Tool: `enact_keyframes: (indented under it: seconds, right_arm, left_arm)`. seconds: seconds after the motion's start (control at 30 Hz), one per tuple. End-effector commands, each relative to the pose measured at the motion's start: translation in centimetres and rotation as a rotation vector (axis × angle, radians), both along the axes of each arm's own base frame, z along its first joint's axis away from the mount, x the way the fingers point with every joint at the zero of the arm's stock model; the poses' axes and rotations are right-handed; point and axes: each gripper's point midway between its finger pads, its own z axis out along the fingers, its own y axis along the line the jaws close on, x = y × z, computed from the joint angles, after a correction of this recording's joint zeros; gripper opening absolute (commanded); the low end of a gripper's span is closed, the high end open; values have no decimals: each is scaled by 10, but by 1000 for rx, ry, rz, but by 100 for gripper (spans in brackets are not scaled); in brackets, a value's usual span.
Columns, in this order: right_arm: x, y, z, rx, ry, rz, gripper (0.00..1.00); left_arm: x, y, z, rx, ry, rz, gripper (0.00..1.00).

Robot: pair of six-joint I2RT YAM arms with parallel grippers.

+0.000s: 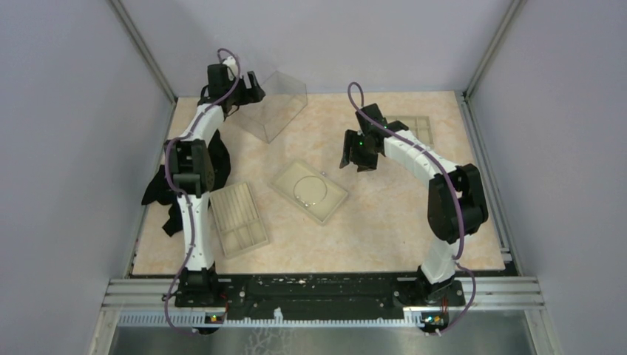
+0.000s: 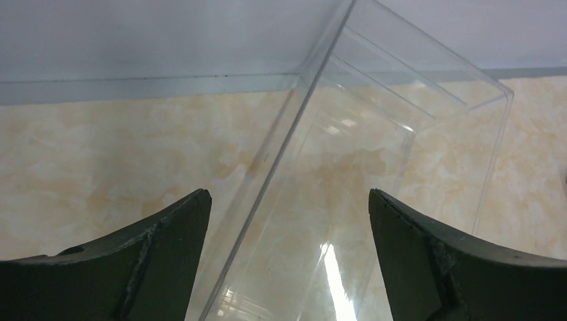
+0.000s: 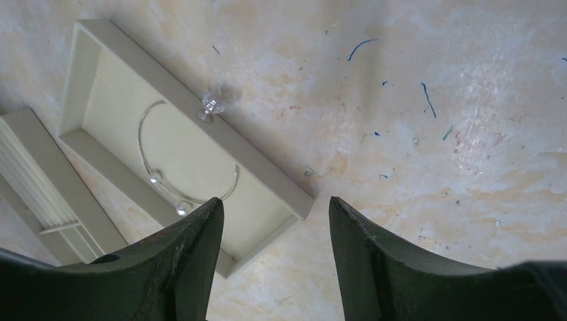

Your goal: Organize the mixed jewelry

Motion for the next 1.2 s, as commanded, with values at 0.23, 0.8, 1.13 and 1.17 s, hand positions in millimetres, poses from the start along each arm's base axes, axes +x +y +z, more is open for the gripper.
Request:
enact_keyframes:
  seconds: [0.23, 0.8, 1.13, 1.17]
  right_arm:
    - [12, 9, 15, 28, -45, -9, 59]
    - [47, 6, 31, 23, -141, -66, 59]
    - [142, 24, 0, 95, -112, -159, 59]
    - [149, 29, -1, 108, -113, -162, 59]
  left_arm:
    - [-75, -68, 15, -1, 3, -331, 93]
    - [-145, -115, 20, 23, 91, -396, 98]
    - [-150, -98, 53, -145, 111, -303, 99]
    - [-150, -98, 53, -168, 115, -299, 98]
